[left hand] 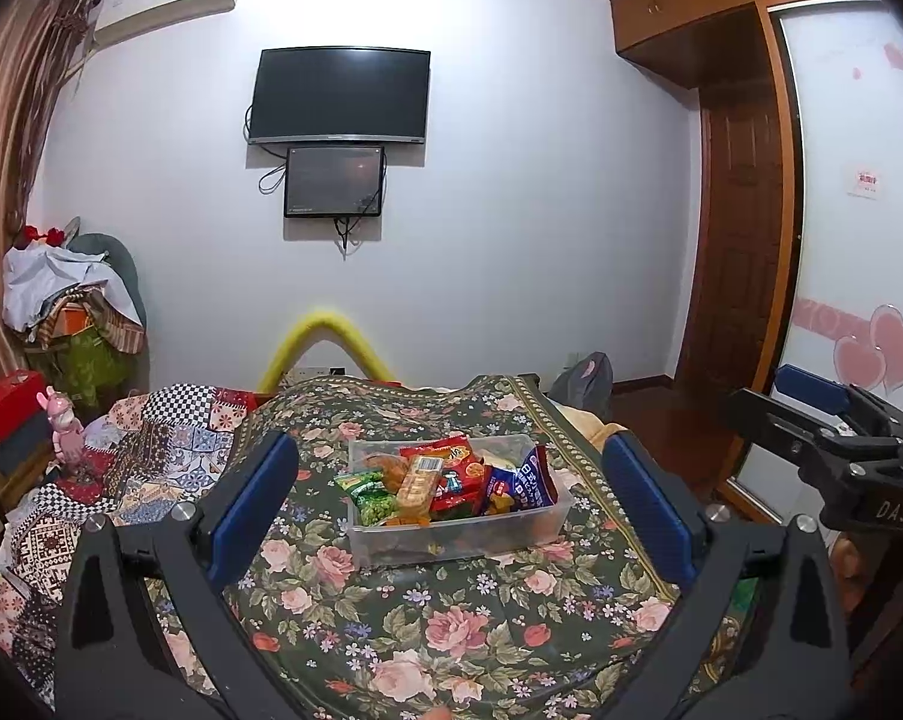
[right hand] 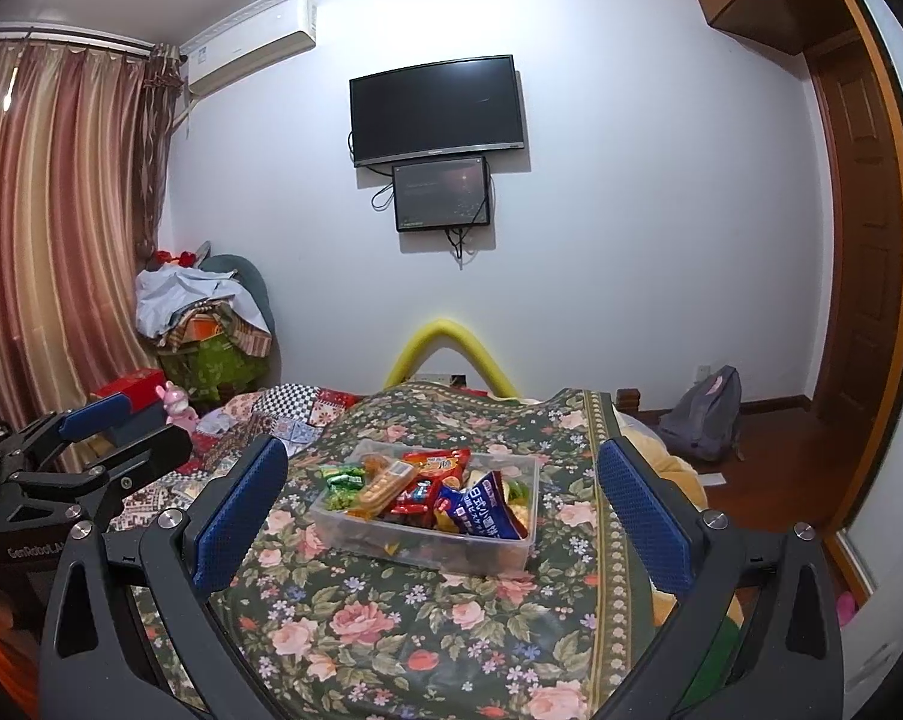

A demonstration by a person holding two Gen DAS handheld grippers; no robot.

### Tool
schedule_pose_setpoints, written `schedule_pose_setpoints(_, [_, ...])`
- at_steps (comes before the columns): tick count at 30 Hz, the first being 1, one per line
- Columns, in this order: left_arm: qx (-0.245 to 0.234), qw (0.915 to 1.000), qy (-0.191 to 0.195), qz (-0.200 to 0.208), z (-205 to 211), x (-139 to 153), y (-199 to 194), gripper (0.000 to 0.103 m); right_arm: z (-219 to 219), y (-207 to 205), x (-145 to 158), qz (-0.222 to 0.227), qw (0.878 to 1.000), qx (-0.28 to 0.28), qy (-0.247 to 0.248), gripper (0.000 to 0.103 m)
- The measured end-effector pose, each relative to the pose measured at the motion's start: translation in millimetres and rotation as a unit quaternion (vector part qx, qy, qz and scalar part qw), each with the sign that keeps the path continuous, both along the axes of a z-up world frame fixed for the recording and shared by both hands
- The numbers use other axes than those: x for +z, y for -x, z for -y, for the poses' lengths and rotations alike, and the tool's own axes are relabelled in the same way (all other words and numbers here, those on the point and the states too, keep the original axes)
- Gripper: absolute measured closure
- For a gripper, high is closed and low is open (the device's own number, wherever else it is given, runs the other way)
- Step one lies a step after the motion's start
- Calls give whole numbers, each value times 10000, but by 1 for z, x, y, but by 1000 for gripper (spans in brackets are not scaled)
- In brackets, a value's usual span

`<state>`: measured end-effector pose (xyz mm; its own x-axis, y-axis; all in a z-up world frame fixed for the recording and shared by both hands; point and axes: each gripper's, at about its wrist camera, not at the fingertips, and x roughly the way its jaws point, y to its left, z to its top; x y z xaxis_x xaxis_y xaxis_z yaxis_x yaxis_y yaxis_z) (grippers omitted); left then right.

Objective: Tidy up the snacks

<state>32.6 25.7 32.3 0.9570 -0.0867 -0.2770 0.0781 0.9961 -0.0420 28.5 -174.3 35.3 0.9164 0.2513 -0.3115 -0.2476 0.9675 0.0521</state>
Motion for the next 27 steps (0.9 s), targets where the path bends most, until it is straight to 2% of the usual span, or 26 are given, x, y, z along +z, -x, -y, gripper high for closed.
schedule_pose_setpoints(27, [-131,9998,17,-147,4,-7,-2,0,-1,-4,-1,-49,10000,-26,65,0])
